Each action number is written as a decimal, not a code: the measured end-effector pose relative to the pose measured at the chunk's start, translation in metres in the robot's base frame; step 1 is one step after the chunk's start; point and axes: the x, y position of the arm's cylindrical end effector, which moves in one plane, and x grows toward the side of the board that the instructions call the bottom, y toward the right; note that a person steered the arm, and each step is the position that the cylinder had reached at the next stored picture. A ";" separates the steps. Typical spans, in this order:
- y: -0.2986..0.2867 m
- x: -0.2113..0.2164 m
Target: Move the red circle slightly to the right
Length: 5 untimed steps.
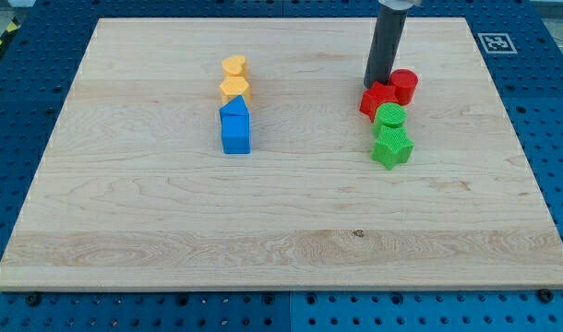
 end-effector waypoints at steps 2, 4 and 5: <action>0.010 0.001; 0.033 0.001; 0.037 0.001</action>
